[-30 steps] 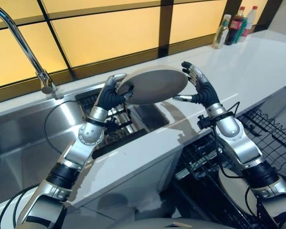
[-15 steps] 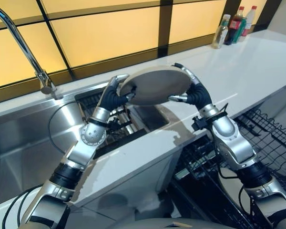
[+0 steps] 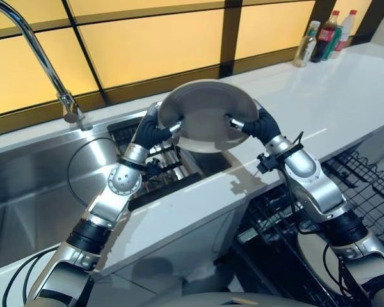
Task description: Pick up plates and place into dishwasher.
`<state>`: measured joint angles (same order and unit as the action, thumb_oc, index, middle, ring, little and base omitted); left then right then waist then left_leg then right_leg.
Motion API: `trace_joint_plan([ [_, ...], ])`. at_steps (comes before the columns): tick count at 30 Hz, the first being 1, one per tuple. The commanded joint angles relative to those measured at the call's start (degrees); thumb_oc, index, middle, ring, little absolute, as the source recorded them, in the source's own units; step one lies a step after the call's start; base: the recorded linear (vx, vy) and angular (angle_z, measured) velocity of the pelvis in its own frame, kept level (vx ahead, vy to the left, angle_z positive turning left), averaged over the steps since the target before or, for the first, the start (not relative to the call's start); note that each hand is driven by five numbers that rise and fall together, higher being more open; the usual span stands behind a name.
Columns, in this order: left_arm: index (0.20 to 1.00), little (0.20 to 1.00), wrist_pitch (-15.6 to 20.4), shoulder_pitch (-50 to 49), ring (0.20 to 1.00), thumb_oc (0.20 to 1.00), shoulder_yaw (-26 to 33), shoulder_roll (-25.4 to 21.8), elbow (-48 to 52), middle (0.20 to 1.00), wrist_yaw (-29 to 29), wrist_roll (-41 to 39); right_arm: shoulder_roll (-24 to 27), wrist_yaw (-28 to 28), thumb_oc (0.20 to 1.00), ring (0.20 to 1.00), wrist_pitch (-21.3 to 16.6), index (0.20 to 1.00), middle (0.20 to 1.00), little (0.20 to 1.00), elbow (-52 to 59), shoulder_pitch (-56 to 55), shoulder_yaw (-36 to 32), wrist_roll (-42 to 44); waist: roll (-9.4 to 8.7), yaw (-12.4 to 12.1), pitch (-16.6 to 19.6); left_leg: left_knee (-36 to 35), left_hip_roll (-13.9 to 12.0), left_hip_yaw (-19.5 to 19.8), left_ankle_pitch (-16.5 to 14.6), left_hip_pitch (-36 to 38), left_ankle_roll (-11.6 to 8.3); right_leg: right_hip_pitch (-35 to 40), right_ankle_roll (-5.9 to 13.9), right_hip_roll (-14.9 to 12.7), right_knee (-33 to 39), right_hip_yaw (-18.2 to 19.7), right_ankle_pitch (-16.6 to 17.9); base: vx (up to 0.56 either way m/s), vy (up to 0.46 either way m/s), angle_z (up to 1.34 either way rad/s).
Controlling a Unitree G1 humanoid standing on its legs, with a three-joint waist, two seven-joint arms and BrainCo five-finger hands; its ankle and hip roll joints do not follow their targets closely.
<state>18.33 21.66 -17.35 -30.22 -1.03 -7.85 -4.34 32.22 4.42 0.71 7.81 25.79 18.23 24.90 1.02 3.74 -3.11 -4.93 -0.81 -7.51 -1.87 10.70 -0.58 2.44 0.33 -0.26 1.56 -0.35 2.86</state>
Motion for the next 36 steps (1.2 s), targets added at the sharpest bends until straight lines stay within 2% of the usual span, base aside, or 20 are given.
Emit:
trace_joint_plan([
  [1,0.200,0.200,3.58,3.64,0.200,0.200,-2.46,0.01,1.70,0.200,0.30,-1.60,-2.09,3.90,0.200,0.200,-2.67,0.200,0.200,0.200,1.72,2.52,1.62,2.40,-2.16,0.48,4.14,0.94,0.65,2.30,2.21,-5.83,2.31,-1.51,5.87,-4.53,-5.80,0.22,-1.58,0.00,0.000,0.00],
  [8,0.200,0.200,2.11,2.12,0.200,0.200,-1.15,0.12,1.29,0.200,1.53,-5.30,-1.34,2.14,0.200,0.200,-4.39,0.200,0.200,0.200,1.04,-1.87,-1.18,2.16,-1.86,1.52,4.08,0.97,0.37,1.30,2.09,-5.54,2.27,-1.83,6.13,-4.63,-6.18,0.74,-1.16,0.00,0.000,0.00],
  [9,0.661,0.661,2.02,1.61,0.661,0.661,-0.81,0.34,1.25,0.661,1.53,-5.70,-1.35,2.00,0.200,0.200,-4.73,0.200,0.200,0.200,1.18,-2.65,-1.87,2.15,-1.83,1.68,4.04,0.96,0.35,1.20,2.09,-5.49,2.26,-1.88,6.16,-4.59,-6.24,0.85,-1.08,0.00,0.000,0.00],
  [10,1.000,1.000,2.18,0.88,1.000,1.000,-0.23,0.60,1.11,1.000,1.36,-6.08,-1.33,1.64,0.200,0.200,-5.22,0.200,0.200,0.200,1.43,-3.70,-2.94,2.11,-1.81,1.95,3.99,0.95,0.29,1.02,2.09,-5.42,2.24,-1.98,6.23,-4.56,-6.33,1.03,-0.93,0.00,0.000,0.00],
  [18,1.000,1.000,3.63,-3.47,1.000,1.000,5.47,3.46,3.36,1.000,-1.58,-13.30,-1.45,-2.99,0.200,0.200,-10.18,0.200,0.200,0.200,2.34,-11.90,-11.43,2.68,-1.87,3.92,3.38,0.82,-0.01,-0.13,1.80,-5.22,2.50,-2.81,6.37,-4.03,-6.64,2.87,-0.56,-0.01,-0.007,-0.06],
  [25,1.000,1.000,3.08,-6.90,1.000,1.000,9.09,6.67,8.68,1.000,2.40,-23.82,-2.23,-7.23,0.200,0.200,-11.53,0.200,0.200,0.200,3.50,-17.52,-18.01,2.99,-1.67,5.95,2.69,1.03,-0.46,-1.78,1.37,-4.57,2.70,-3.45,6.45,-3.52,-7.24,4.42,-0.35,0.00,-0.024,-0.12],
  [32,1.000,1.000,1.05,-7.07,1.000,1.000,8.43,8.38,11.03,1.000,5.34,-28.65,-1.75,-13.19,0.200,0.200,-13.65,0.200,0.200,0.200,1.46,-21.04,-23.19,0.39,-1.57,7.81,2.47,2.29,-0.63,-3.23,0.41,-4.48,2.91,-3.83,6.43,-2.91,-7.32,6.42,-0.53,0.01,-0.052,-0.13],
  [36,1.000,1.000,-0.33,-6.94,1.000,1.000,8.30,9.26,11.99,1.000,6.59,-29.85,-1.65,-18.23,0.200,0.200,-14.22,0.200,0.200,0.200,-1.39,-23.56,-27.36,-4.68,-1.54,9.77,2.18,3.54,-0.75,-4.71,-0.38,-4.46,3.12,-4.53,6.38,-2.35,-7.66,8.10,-0.34,0.02,-0.058,-0.14],
])
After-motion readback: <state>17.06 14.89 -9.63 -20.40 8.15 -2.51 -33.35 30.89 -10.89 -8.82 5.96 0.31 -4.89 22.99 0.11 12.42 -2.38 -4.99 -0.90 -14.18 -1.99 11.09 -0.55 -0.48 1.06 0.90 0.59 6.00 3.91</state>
